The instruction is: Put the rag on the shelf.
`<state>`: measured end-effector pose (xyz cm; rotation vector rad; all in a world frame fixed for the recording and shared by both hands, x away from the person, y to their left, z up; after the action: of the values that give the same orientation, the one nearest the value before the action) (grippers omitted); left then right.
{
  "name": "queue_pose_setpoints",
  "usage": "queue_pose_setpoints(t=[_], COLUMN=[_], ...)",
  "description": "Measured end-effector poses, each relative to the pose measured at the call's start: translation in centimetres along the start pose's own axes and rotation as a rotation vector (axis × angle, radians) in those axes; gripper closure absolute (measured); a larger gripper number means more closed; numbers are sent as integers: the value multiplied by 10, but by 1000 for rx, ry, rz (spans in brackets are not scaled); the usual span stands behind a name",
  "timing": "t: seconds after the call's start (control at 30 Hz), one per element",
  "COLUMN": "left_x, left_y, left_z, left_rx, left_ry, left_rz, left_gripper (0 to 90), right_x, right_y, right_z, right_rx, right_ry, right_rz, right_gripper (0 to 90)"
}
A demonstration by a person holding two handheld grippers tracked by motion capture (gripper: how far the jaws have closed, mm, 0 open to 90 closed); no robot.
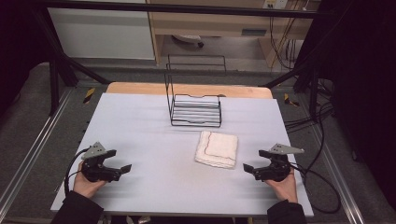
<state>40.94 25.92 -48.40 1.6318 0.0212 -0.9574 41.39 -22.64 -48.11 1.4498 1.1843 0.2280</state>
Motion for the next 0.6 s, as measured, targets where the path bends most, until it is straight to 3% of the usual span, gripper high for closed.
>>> queue_pose_setpoints(t=[0.6], left_x=[-2], left_y=[0], left_z=[-1], left_rx=[-15], left_ry=[0], left_rz=[11], left_gripper=[62], right_x=[12], right_y=[4], right_z=[-11], right_rx=[-12], right_ry=[-10], right_rz=[-30], right_gripper=[5])
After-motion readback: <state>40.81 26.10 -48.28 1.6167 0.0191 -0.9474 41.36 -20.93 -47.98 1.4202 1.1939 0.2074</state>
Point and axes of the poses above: each handheld gripper's, and its own axes: x roughly forward along the jaws, y roughly out of its top, z roughly to its right, the point moved 8 cm from there along x, roughly forward along the jaws, and after that the axes turned 9 degrees about y, right-handed, at the moved point
